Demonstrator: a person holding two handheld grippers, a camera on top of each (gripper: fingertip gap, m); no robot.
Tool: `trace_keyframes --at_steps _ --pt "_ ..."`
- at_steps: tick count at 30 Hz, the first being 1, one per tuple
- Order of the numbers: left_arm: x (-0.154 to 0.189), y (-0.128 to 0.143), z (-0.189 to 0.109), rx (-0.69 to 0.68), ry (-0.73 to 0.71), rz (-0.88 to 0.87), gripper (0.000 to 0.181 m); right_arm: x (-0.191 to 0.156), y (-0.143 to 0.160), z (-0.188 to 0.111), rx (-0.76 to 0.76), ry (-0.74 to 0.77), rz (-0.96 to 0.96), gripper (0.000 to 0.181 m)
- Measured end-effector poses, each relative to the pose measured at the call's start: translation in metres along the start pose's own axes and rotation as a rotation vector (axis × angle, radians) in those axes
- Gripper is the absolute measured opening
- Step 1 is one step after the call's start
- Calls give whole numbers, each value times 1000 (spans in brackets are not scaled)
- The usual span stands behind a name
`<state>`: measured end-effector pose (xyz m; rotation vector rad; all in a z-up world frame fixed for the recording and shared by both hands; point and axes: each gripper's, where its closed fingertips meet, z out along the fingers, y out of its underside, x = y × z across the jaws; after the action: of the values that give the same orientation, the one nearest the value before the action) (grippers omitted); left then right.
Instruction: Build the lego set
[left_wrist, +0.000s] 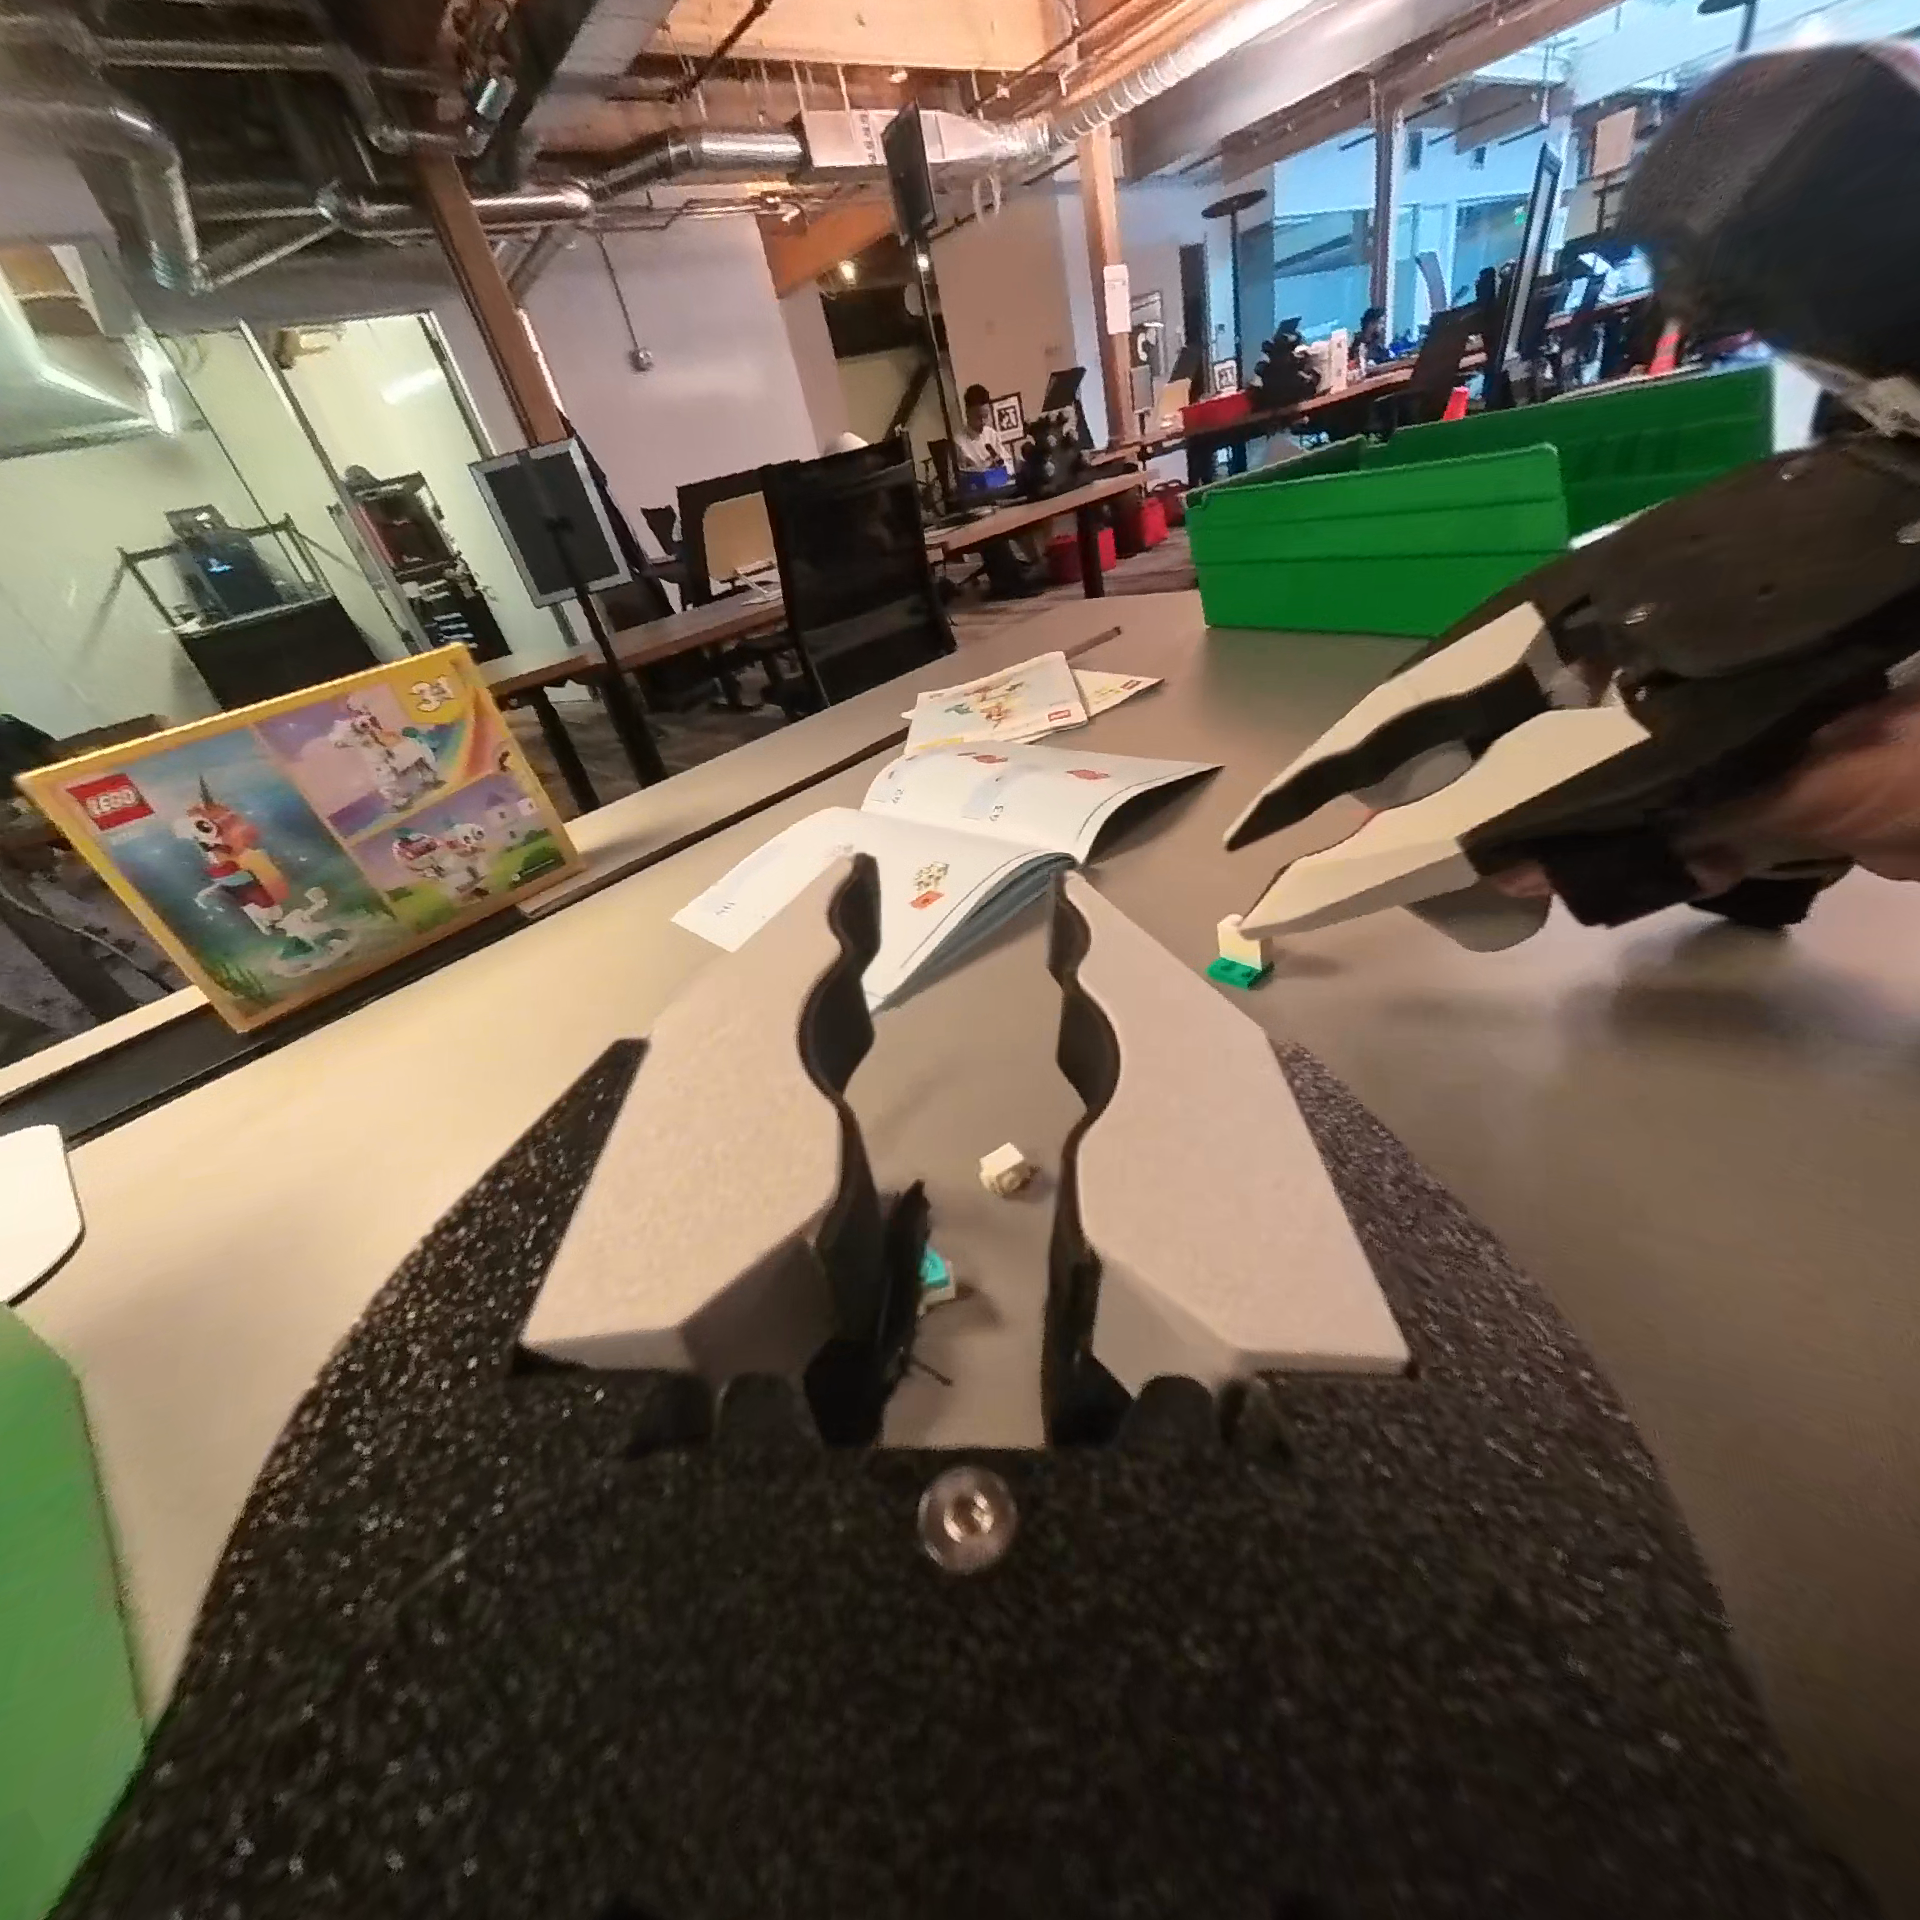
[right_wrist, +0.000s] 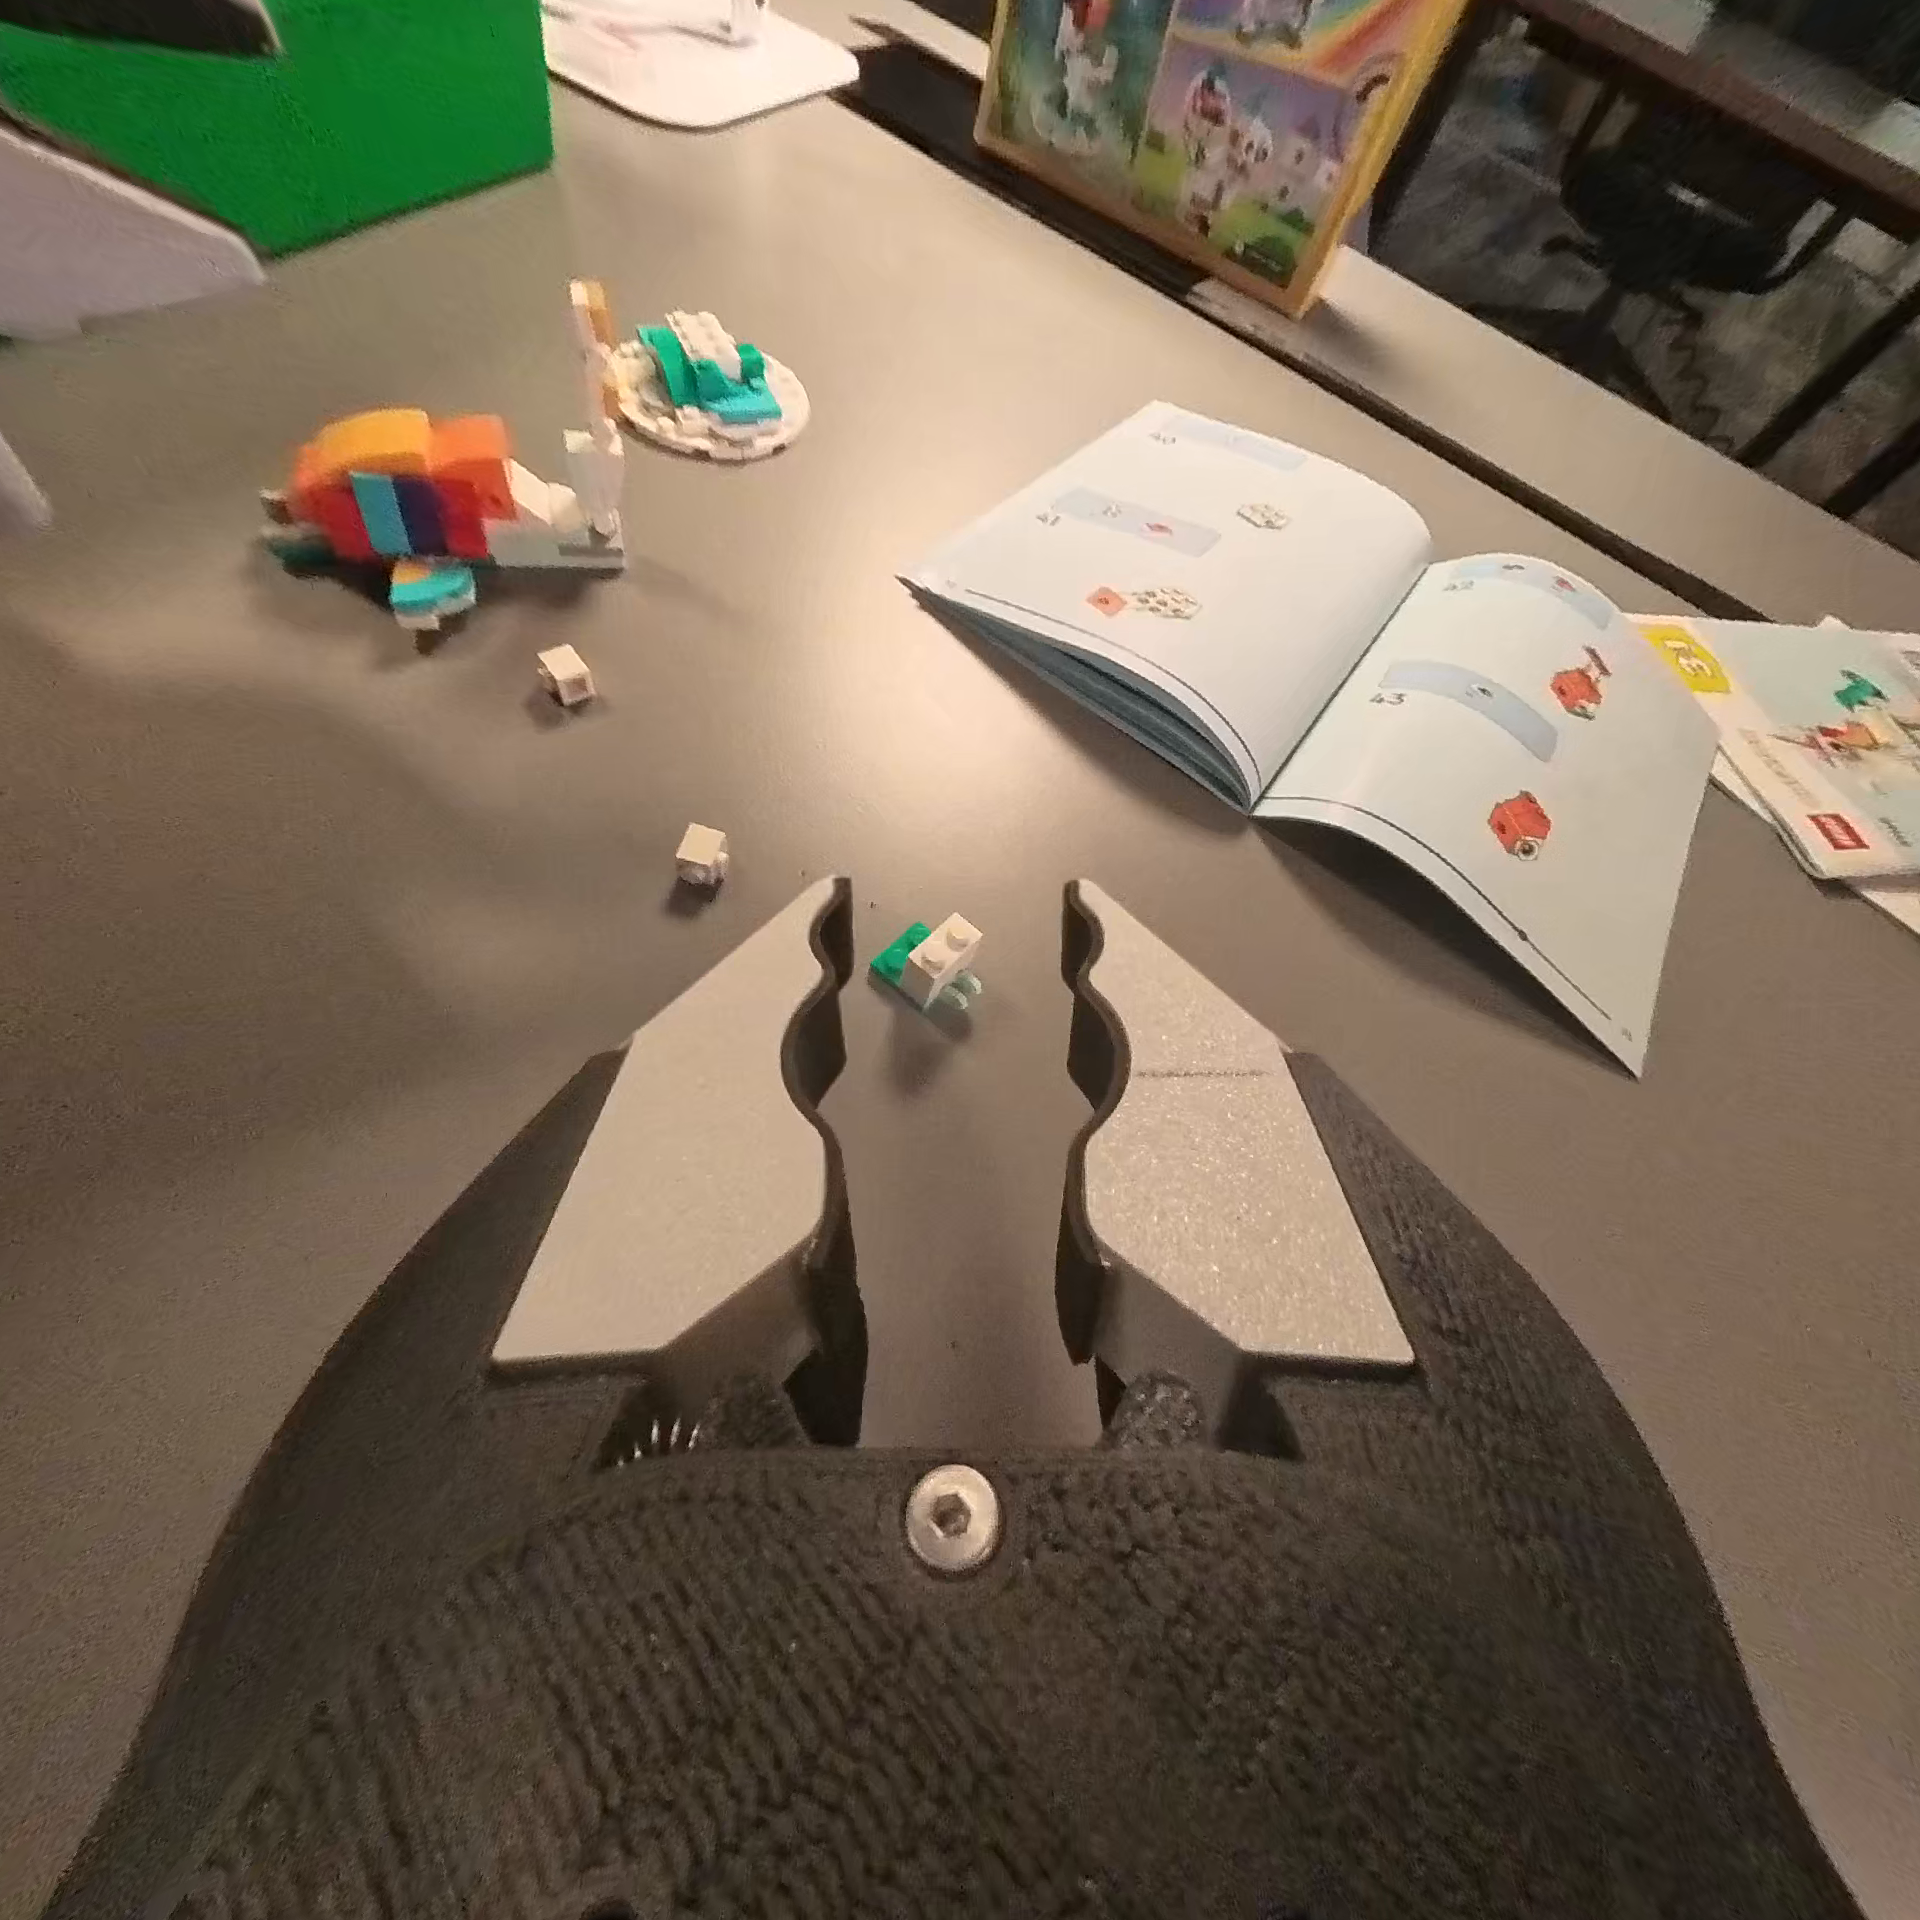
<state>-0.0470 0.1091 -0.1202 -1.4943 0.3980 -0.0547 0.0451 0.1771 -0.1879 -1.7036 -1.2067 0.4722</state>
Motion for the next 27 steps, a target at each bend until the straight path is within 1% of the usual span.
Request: trace_keyframes --at_steps 3,6,9,12,15,20,23,24,25,27 --pt "5 1 3 -11 19 16 31 2 3 3 -28 14 1 34" --pt "7 1 2 -22 4 71 31 2 6 4 -44 18 1 28" --pt "7 2 2 -31 -6 104 30 0 8 6 -68 -8 6 27" --pt "9 2 2 -34 3 95 30 -2 15 8 -111 -39 15 27" --pt "9 1 1 -31 3 87 30 2 21 8 -138 -31 9 26" --pt "8 1 1 -29 12 57 29 18 26 2 -136 11 29 25" --pt "9 2 1 -34 17 45 29 27 18 -3 -68 34 19 25" --pt "9 2 1 -36 17 45 28 21 11 -5 -19 -5 -11 25" --pt "9 3 1 -38 18 45 28 8 4 -7 25 -75 -52 25" --pt "10 4 2 -45 20 46 27 -18 1 -10 46 -215 -115 22"
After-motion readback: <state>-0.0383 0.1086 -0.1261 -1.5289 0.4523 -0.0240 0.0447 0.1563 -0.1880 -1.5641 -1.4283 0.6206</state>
